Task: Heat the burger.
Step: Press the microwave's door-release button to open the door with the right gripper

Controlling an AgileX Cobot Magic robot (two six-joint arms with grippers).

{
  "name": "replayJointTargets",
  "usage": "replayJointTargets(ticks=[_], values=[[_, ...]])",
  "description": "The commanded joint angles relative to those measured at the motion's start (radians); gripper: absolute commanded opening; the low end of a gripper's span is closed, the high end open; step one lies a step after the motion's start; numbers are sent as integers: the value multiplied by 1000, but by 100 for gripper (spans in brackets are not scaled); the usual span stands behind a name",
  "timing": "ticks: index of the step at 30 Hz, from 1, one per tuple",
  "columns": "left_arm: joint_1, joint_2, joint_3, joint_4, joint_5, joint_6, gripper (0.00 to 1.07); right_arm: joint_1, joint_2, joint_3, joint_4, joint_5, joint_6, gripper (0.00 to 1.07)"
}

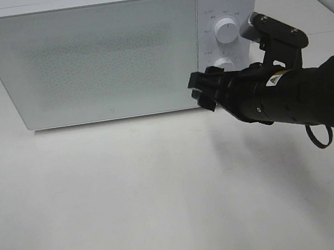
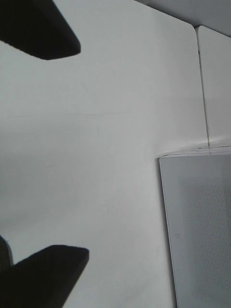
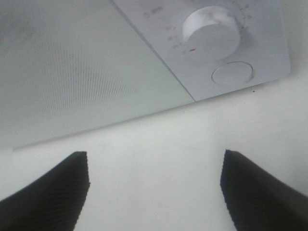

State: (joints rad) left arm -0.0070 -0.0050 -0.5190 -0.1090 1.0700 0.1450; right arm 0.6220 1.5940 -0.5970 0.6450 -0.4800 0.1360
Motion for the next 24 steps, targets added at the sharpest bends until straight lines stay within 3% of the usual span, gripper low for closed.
replayJointTargets(ticks=[1, 4, 6, 12, 17, 24], values=[[1, -16, 3, -1, 1, -5, 98, -17, -63, 0, -35, 179, -205, 76], [1, -16, 3, -1, 1, -5, 98, -38, -85, -5, -84, 262, -216, 76], [1, -16, 3, -1, 1, -5, 98, -80, -113, -29, -190, 396, -215, 76], [1, -16, 3, -1, 1, -5, 98, -136, -181, -98, -354, 665, -211, 76], [1, -16, 3, -1, 1, -5, 98, -138, -252, -155, -464, 866, -212, 76], [1, -16, 3, -1, 1, -5, 98, -138, -374, -167, -480, 1017, -211, 76]])
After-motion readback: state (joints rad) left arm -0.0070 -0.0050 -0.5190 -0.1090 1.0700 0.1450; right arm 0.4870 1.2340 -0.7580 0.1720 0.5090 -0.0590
